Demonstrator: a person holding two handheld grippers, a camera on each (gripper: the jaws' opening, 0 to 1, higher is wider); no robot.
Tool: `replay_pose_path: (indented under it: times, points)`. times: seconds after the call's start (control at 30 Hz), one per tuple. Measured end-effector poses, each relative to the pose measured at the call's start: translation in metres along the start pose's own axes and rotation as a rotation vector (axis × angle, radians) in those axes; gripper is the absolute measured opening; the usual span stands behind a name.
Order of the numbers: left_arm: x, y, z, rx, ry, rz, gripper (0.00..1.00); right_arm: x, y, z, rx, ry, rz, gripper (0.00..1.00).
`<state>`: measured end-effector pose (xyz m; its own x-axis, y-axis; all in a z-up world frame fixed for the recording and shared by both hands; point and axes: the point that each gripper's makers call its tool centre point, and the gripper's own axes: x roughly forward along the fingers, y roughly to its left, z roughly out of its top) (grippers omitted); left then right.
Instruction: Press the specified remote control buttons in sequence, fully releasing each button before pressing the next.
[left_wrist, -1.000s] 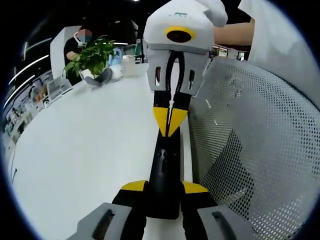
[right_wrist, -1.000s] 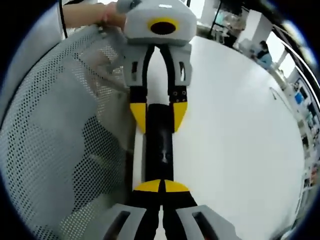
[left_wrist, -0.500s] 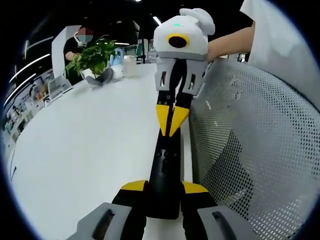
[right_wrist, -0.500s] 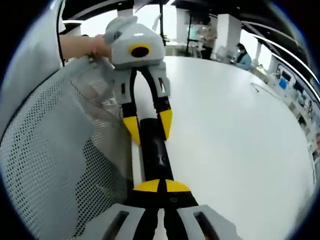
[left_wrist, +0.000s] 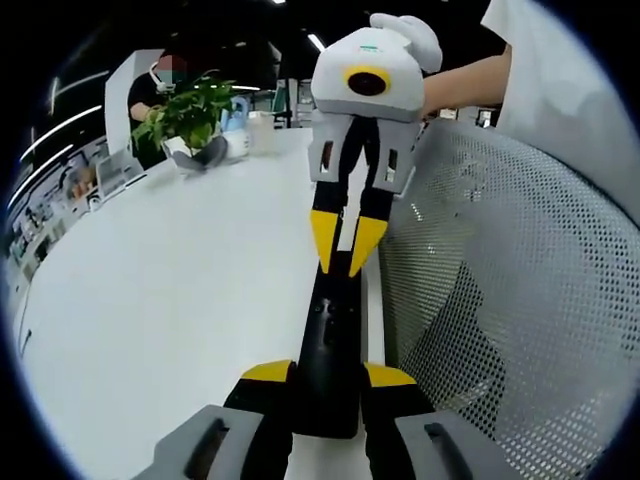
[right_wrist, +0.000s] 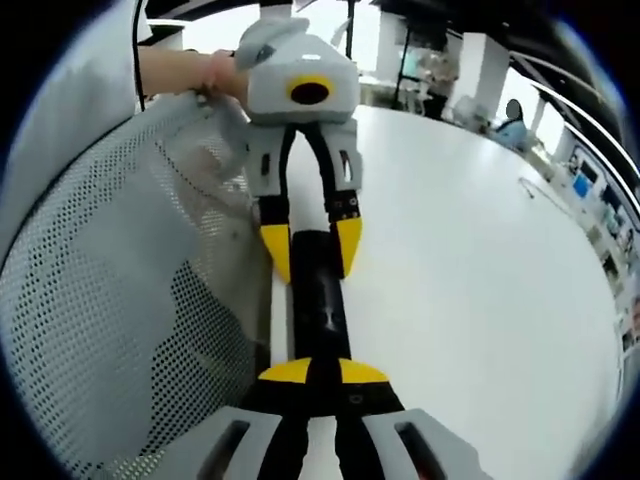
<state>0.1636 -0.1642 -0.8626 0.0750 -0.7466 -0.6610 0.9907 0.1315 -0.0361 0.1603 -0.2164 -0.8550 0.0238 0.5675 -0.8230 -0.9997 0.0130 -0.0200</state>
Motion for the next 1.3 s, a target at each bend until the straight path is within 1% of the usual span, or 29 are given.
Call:
replay_pose_path:
  times: [0.03, 0.1, 0.13, 0.27, 0.33, 0.4, 0.43, 0.47, 0.53, 0.6, 0.63, 0.67, 0.7, 0.73, 0.77, 0.8, 0.83, 0.9, 0.97, 1.0, 1.13, 1.3]
  points:
    - [0.0001, -0.0001, 0.0000, 0.001, 0.001, 0.000, 0.25, 0.0003, -0.0003, 0.0003, -0.001, 0.008, 0.003, 0.05]
    - [0.0002, -0.0001, 0.0000, 0.004, 0.003, 0.001, 0.25, 0.0008, -0.0005, -0.0005, 0.037, 0.040, 0.011, 0.05]
    - [0.0002, 0.0000, 0.0000, 0.002, 0.003, 0.001, 0.25, 0.0015, -0.0011, 0.0000, 0.034, 0.051, 0.012, 0.05]
    - [0.0003, -0.0002, -0.0002, 0.006, 0.005, 0.005, 0.25, 0.0029, -0.0005, -0.0008, 0.001, 0.145, 0.037, 0.05]
    - [0.0004, -0.0001, -0.0002, 0.006, 0.005, 0.005, 0.25, 0.0039, -0.0013, -0.0005, 0.001, 0.172, 0.046, 0.05]
    - [0.0004, 0.0001, -0.0004, 0.005, 0.003, 0.004, 0.25, 0.0046, -0.0012, -0.0005, -0.019, 0.192, 0.055, 0.05]
    - [0.0004, 0.0001, -0.0005, 0.007, 0.002, 0.003, 0.25, 0.0046, -0.0018, -0.0007, -0.002, 0.200, 0.059, 0.05]
    - [0.0005, 0.0001, -0.0005, 0.006, 0.003, 0.002, 0.25, 0.0046, -0.0016, -0.0010, -0.007, 0.214, 0.063, 0.06]
    - [0.0006, 0.0000, -0.0006, 0.009, 0.003, 0.003, 0.25, 0.0052, -0.0002, -0.0018, -0.039, 0.253, 0.076, 0.06]
    - [0.0006, -0.0001, -0.0006, 0.011, 0.006, 0.004, 0.25, 0.0058, 0.0000, -0.0018, -0.030, 0.262, 0.069, 0.06]
    - [0.0007, -0.0001, -0.0007, 0.010, 0.006, 0.005, 0.25, 0.0053, 0.0013, -0.0028, -0.036, 0.260, 0.052, 0.06]
    - [0.0008, -0.0001, -0.0006, 0.009, 0.006, 0.006, 0.25, 0.0046, 0.0008, -0.0027, -0.042, 0.237, 0.038, 0.06]
    - [0.0009, -0.0003, -0.0005, 0.009, 0.005, 0.007, 0.25, 0.0041, -0.0006, -0.0013, 0.012, 0.168, 0.021, 0.06]
    - [0.0010, -0.0002, -0.0004, 0.010, 0.007, 0.008, 0.25, 0.0028, -0.0011, -0.0014, 0.038, 0.113, 0.012, 0.05]
    - [0.0010, -0.0002, -0.0004, 0.010, 0.007, 0.009, 0.25, 0.0019, -0.0010, -0.0011, 0.034, 0.061, 0.003, 0.05]
    - [0.0011, -0.0002, -0.0003, 0.010, 0.007, 0.009, 0.25, -0.0002, -0.0009, -0.0014, 0.031, -0.017, -0.011, 0.05]
    - [0.0011, -0.0001, -0.0003, 0.010, 0.007, 0.008, 0.25, -0.0004, -0.0008, -0.0015, 0.030, -0.036, -0.013, 0.05]
    - [0.0010, -0.0001, -0.0003, 0.010, 0.005, 0.007, 0.25, -0.0008, 0.0003, -0.0014, -0.024, -0.087, -0.032, 0.05]
    - [0.0008, 0.0000, -0.0002, 0.010, 0.004, 0.007, 0.25, -0.0006, 0.0002, -0.0006, 0.041, -0.124, -0.028, 0.05]
    - [0.0008, 0.0000, -0.0002, 0.009, 0.004, 0.007, 0.25, -0.0007, -0.0002, -0.0004, 0.055, -0.135, -0.027, 0.05]
    - [0.0006, -0.0001, -0.0002, 0.008, 0.004, 0.008, 0.25, 0.0005, -0.0006, 0.0020, 0.030, -0.153, -0.026, 0.06]
    - [0.0006, -0.0005, -0.0001, 0.009, 0.004, 0.008, 0.25, 0.0019, -0.0002, 0.0043, 0.004, -0.139, -0.001, 0.07]
